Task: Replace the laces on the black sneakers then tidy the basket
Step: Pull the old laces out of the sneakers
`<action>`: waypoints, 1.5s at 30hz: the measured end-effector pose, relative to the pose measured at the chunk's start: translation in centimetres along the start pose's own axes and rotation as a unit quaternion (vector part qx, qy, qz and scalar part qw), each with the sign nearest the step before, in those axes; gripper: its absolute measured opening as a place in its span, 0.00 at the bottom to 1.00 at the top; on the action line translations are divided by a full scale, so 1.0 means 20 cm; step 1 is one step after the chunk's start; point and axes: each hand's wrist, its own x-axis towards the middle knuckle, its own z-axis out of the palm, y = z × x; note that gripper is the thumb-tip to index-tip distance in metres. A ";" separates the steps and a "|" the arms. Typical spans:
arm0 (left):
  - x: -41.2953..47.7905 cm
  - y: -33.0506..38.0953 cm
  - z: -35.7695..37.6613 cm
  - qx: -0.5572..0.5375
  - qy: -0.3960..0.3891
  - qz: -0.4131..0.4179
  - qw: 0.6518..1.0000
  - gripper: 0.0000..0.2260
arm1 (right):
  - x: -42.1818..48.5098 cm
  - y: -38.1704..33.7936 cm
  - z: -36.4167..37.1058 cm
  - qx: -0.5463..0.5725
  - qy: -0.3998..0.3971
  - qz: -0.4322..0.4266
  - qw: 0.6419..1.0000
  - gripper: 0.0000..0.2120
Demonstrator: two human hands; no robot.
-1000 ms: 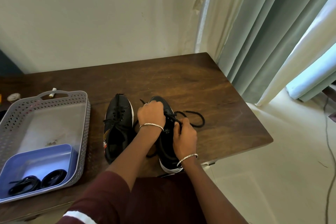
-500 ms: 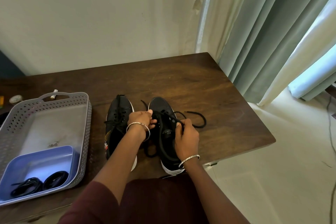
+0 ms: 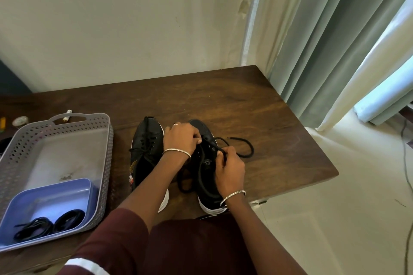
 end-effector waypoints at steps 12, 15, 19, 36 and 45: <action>-0.05 -0.02 0.04 -0.551 0.069 -0.304 0.774 0.04 | 0.00 0.02 0.00 0.004 0.005 -0.007 1.000 0.05; -0.07 -0.02 0.02 -0.258 0.113 -0.098 0.955 0.09 | 0.00 0.01 0.00 0.006 0.004 -0.004 1.000 0.05; -0.06 0.04 -0.01 0.006 0.027 0.007 1.000 0.09 | 0.00 0.01 -0.01 0.007 -0.004 -0.002 1.000 0.05; -0.05 -0.04 0.05 -0.330 0.069 -0.218 0.916 0.05 | 0.00 0.01 0.00 0.019 -0.004 -0.002 1.000 0.06; -0.04 0.03 0.05 0.088 0.030 0.027 0.995 0.04 | 0.00 0.01 0.00 0.008 -0.011 0.001 1.000 0.05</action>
